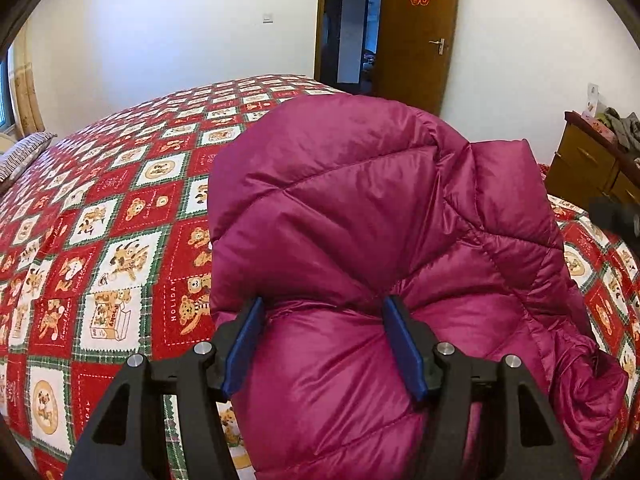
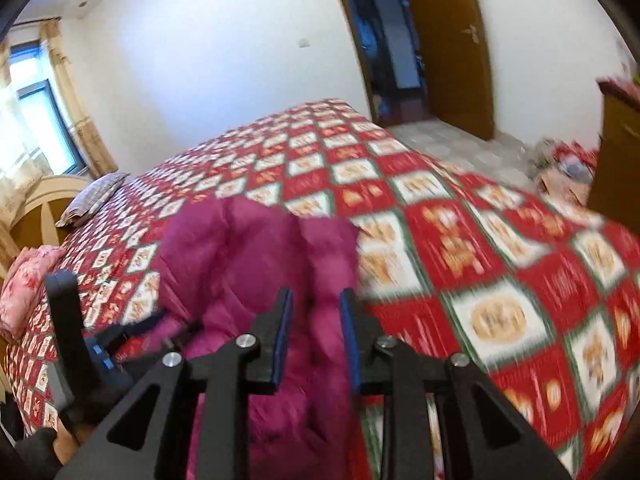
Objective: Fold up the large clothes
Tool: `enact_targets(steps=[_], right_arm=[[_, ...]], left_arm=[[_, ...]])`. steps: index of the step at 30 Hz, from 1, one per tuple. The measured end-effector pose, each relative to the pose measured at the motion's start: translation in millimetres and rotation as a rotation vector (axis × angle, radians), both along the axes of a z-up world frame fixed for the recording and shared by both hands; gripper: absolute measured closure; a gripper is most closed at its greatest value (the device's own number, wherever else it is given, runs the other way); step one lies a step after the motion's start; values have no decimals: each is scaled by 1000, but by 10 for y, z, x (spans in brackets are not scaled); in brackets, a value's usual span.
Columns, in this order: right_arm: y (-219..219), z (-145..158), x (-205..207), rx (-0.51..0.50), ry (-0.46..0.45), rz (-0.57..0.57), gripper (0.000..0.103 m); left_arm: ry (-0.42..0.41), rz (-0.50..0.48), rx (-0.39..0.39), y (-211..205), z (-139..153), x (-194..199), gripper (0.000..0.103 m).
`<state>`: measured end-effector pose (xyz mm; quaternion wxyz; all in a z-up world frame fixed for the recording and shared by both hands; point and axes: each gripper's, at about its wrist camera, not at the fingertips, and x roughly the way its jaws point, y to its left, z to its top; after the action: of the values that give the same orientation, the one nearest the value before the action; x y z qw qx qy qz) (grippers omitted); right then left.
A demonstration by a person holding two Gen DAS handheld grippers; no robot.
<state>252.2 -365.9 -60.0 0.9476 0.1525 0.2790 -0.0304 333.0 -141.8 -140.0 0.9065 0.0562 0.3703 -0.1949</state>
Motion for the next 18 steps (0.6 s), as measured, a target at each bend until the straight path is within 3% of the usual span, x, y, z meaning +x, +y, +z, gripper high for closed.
enact_targets(steps=[3, 6, 8, 10, 18], right_arm=[[115, 98, 302, -9, 13, 33, 76], [161, 11, 554, 16, 55, 33, 76], [174, -118, 656, -19, 91, 14, 76], [166, -257, 687, -49, 132, -4, 76], [35, -689, 683, -28, 155, -41, 79]], left_arm=[[-3, 6, 18, -31, -3, 4, 40], [-9, 10, 38, -58, -5, -6, 40], [-12, 11, 51, -73, -11, -7, 40], [-12, 8, 54, -76, -15, -3, 40], [-19, 3, 68, -124, -38, 10, 38]])
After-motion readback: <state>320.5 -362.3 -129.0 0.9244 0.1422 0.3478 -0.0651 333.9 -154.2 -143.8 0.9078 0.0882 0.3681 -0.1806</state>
